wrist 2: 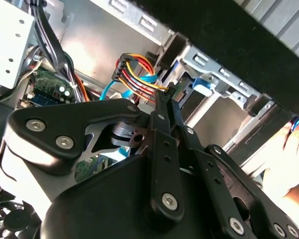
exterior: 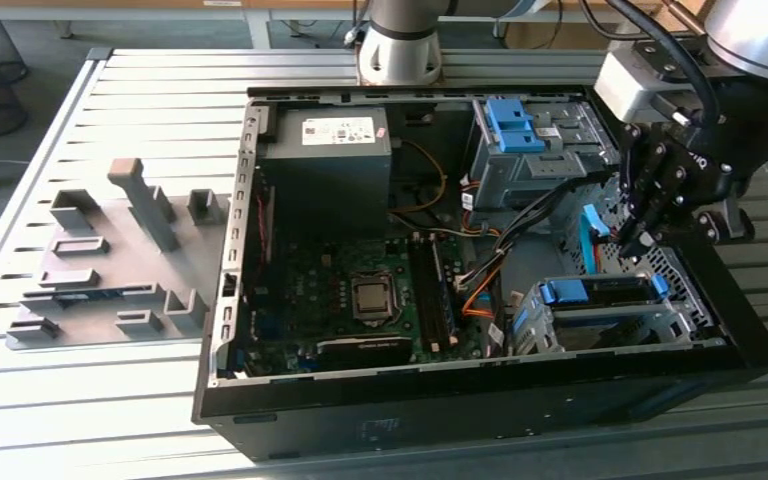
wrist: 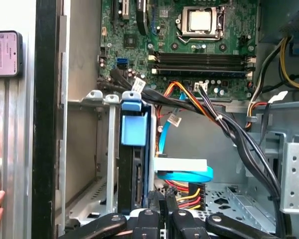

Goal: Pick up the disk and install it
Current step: 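Insert the first disk wire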

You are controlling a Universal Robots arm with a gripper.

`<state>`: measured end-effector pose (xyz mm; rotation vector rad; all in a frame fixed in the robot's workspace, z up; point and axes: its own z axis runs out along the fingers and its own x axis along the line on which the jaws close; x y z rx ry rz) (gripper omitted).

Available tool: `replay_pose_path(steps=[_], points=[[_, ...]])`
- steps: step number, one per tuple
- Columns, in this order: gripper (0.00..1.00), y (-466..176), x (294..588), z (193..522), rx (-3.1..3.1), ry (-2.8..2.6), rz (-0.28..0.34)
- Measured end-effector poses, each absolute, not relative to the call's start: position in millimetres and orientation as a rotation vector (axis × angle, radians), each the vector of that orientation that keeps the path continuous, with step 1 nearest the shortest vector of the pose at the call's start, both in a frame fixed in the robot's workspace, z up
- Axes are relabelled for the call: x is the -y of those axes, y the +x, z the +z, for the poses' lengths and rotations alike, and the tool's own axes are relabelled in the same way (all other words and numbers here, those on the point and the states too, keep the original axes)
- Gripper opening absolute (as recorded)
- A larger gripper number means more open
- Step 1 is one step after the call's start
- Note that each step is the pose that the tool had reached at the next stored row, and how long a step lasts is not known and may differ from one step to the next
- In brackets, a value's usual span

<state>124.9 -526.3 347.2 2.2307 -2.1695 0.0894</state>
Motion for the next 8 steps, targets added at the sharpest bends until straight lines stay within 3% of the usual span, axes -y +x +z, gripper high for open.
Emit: replay_pose_path(steps=[8], points=[[0.16,124.1,532.3,345.6,2.220,2.179,0.087]])
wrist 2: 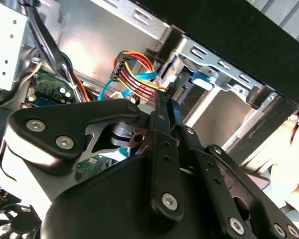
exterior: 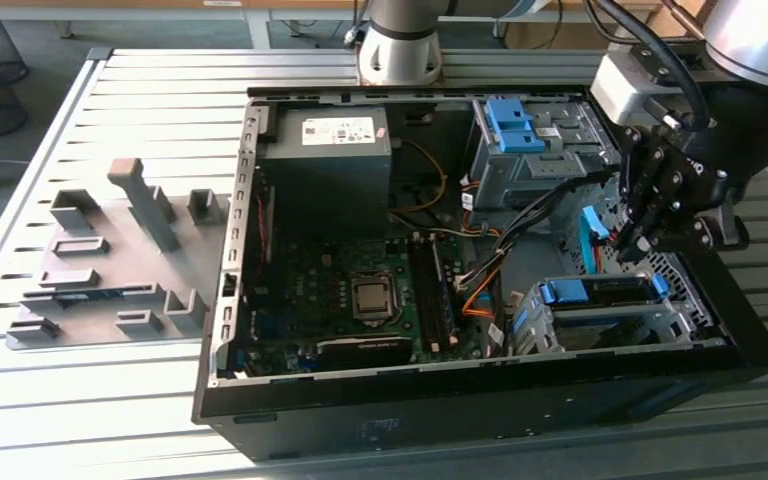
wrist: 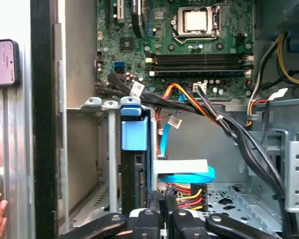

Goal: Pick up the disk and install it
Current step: 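Insert the first disk wire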

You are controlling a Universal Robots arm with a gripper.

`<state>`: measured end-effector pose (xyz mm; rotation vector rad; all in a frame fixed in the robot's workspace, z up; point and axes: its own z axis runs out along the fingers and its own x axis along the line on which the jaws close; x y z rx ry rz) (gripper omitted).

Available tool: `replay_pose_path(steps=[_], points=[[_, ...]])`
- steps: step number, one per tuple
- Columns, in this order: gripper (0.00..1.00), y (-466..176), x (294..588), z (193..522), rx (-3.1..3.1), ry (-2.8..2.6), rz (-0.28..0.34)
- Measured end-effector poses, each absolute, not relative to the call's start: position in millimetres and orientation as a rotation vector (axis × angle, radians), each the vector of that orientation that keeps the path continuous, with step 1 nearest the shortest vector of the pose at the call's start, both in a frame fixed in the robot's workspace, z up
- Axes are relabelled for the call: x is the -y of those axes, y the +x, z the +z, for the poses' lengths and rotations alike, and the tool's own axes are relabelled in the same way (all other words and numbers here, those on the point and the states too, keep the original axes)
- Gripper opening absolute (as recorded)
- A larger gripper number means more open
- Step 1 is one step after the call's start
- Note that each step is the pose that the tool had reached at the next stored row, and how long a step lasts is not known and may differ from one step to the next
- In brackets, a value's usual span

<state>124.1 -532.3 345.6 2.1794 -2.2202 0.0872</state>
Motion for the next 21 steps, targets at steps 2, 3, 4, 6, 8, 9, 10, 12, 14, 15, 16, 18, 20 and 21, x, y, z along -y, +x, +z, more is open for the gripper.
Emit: replay_pose_path(steps=[2,3,4,6,8,9,10,12,14,15,16,18,20,21], points=[[0.16,123.9,536.7,345.2,2.221,2.180,0.086],[0.16,123.7,538.1,345.0,2.221,2.180,0.086],[0.16,123.6,538.8,344.7,2.221,2.180,0.085],[0.16,123.3,540.3,343.7,2.222,2.181,0.083],[0.16,123.1,542.4,342.3,2.221,2.184,0.082],[0.16,122.9,543.1,341.5,2.216,2.189,0.082],[0.16,122.8,543.9,341.0,2.212,2.192,0.082],[0.16,122.8,544.4,340.5,2.213,2.192,0.082],[0.16,122.8,544.5,340.1,2.218,2.186,0.082],[0.16,122.8,544.5,339.8,2.219,2.186,0.082],[0.16,122.8,544.5,339.3,2.219,2.186,0.082],[0.16,122.8,544.6,338.8,2.219,2.186,0.082],[0.16,122.8,544.5,338.0,2.218,2.186,0.082],[0.16,122.7,544.5,337.6,2.218,2.187,0.082]])
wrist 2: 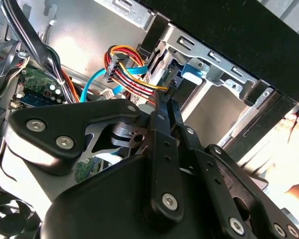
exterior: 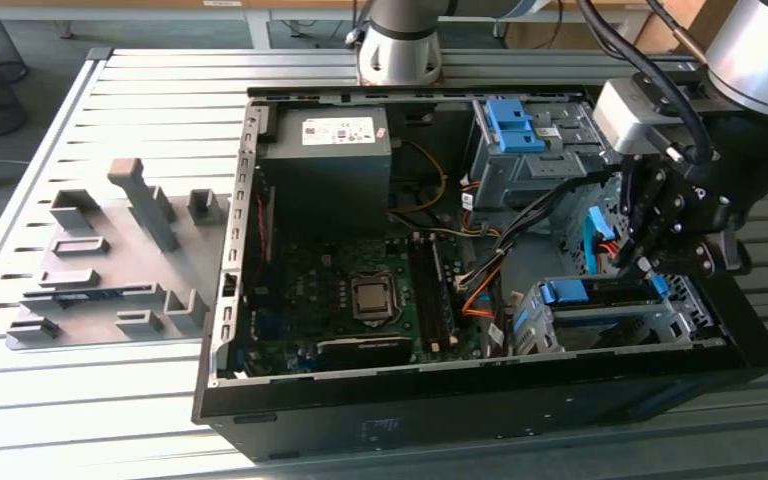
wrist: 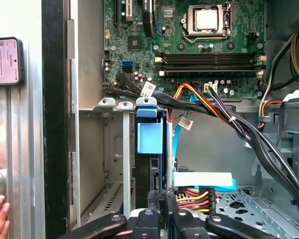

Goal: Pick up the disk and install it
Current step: 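Insert the first disk wire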

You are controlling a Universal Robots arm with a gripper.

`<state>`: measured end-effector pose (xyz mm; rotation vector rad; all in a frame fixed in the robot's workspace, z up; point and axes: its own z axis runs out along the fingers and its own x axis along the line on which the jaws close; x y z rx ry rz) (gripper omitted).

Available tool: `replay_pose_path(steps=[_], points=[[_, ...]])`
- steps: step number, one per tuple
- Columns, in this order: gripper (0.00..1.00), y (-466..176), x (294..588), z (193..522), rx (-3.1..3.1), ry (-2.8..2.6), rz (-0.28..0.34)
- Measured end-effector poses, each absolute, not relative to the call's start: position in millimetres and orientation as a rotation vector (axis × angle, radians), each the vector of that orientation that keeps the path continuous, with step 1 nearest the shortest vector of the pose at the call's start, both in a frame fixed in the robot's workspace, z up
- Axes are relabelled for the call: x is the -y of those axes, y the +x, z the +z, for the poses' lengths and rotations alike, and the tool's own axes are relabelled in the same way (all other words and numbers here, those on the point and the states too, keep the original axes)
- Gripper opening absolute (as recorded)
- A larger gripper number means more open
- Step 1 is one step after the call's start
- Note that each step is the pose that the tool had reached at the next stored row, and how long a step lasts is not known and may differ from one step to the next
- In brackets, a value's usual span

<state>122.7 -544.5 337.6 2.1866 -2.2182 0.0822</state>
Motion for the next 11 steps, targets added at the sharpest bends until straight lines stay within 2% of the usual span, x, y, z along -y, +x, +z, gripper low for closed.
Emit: replay_pose_path(steps=[11], points=[[0.16,122.5,544.8,335.8,2.222,2.183,0.082]])
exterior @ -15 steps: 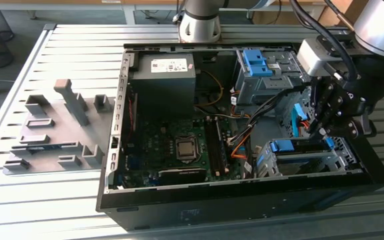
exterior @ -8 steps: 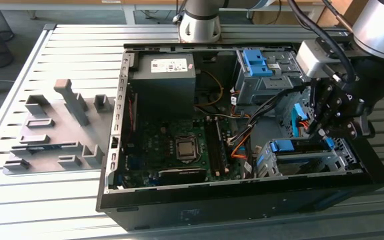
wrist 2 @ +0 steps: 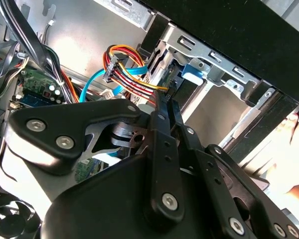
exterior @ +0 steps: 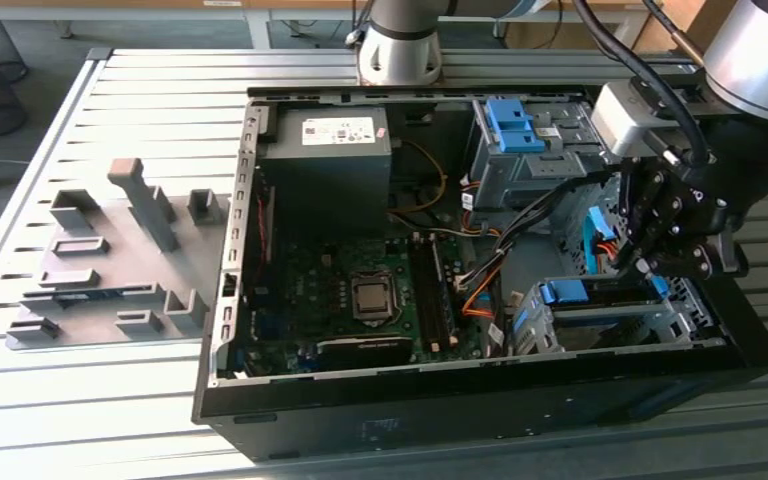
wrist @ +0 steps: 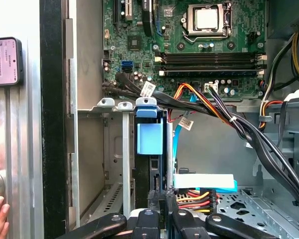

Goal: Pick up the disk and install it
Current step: 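Insert the first disk wire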

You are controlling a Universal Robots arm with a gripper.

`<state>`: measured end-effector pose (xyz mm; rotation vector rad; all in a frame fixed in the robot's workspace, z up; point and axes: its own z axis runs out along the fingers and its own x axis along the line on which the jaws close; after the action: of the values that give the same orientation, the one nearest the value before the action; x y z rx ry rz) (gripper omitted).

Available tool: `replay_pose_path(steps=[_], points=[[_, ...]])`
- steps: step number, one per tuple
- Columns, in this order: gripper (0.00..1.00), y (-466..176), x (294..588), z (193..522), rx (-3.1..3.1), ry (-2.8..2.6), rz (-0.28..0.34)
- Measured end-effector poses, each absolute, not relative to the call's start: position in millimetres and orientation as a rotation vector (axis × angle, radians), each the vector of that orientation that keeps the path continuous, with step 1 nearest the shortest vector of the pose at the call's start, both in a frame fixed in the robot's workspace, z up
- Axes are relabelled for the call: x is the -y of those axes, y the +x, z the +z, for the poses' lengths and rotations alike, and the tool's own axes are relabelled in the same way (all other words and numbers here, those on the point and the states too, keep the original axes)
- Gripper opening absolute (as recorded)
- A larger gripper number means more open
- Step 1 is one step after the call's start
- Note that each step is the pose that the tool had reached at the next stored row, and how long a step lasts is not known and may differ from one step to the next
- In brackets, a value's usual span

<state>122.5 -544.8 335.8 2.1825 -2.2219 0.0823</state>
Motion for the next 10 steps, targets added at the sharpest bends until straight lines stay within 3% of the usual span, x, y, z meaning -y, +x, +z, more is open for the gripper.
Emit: replay_pose_path(steps=[10], points=[[0.16,122.5,546.2,335.6,2.234,2.171,0.081]])
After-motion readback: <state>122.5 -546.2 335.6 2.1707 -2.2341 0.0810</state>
